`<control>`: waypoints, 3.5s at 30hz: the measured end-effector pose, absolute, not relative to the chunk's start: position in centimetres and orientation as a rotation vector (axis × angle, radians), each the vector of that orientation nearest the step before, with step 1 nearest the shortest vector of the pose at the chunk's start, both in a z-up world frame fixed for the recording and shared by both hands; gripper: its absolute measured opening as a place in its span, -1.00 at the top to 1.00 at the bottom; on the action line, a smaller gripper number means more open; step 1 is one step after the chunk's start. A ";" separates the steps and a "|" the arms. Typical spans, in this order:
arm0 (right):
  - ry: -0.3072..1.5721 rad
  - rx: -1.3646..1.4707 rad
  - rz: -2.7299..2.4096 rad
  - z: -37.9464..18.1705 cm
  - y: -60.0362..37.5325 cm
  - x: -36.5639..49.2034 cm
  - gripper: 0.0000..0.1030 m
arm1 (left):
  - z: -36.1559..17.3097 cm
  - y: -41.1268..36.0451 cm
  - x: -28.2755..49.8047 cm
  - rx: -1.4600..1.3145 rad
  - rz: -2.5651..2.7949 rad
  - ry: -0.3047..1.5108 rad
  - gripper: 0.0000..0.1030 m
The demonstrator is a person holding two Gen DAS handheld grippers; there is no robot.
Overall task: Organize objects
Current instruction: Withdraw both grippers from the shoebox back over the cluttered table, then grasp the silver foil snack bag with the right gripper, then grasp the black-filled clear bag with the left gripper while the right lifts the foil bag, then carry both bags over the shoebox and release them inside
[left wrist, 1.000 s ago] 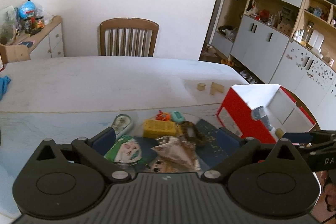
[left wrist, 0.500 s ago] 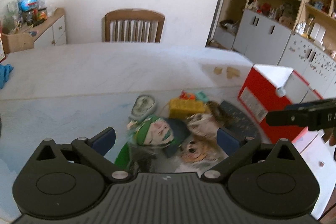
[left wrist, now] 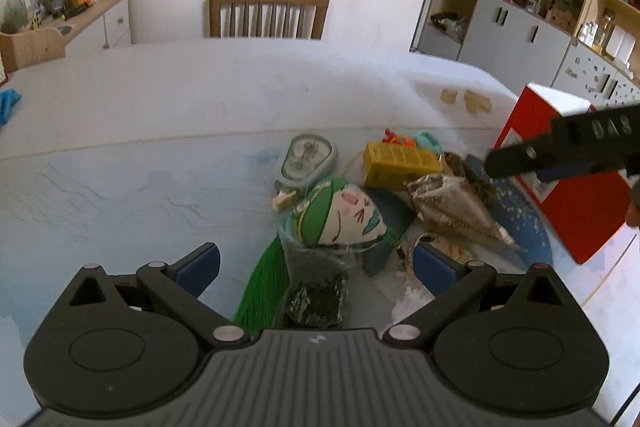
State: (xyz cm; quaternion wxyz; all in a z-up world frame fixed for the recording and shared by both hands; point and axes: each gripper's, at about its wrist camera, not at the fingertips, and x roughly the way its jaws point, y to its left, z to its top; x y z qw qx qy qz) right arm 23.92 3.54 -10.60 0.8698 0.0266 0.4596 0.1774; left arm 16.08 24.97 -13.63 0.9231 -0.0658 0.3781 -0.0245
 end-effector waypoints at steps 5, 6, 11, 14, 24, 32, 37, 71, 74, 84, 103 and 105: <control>1.005 0.078 0.363 -11.9 4.6 25.2 -0.76 | -14.7 24.7 16.5 -0.127 -0.061 0.802 -1.00; 1.013 0.081 0.362 -12.2 4.8 25.4 -0.76 | -14.8 24.6 16.5 -0.124 -0.066 0.805 -1.00; 1.065 0.121 0.344 -13.5 5.4 26.7 -0.76 | -15.4 24.5 16.5 -0.120 -0.068 0.797 -1.00; 1.090 0.101 0.346 -14.1 5.8 26.9 -0.76 | -15.6 24.5 16.4 -0.118 -0.067 0.796 -0.99; 1.176 0.141 0.350 -15.4 4.9 26.2 -0.64 | -15.5 24.8 16.2 -0.163 -0.084 0.809 -0.63; 1.177 0.165 0.369 -15.0 4.3 25.2 -0.25 | -15.4 24.9 16.3 -0.145 -0.062 0.830 -0.07; 1.168 0.170 0.387 -14.8 3.9 25.0 0.07 | -15.1 24.4 16.3 -0.124 -0.060 0.832 0.20; 0.920 0.166 0.412 -3.5 -6.4 20.9 0.25 | -3.7 16.5 15.5 -0.156 -0.182 0.763 0.33; 0.899 0.152 0.382 -2.9 -8.6 20.9 0.25 | -3.2 14.5 15.9 -0.144 -0.192 0.761 0.33; 0.853 0.147 0.296 -1.7 -17.4 22.3 0.25 | -1.7 7.3 18.2 -0.089 -0.240 0.753 0.33; 0.833 0.140 0.264 -2.8 -27.1 27.3 0.25 | -2.9 -5.8 24.5 0.037 -0.372 0.844 0.32; 0.842 0.136 0.267 -3.3 -27.2 28.0 0.25 | -3.5 -6.8 25.3 0.042 -0.380 0.867 0.32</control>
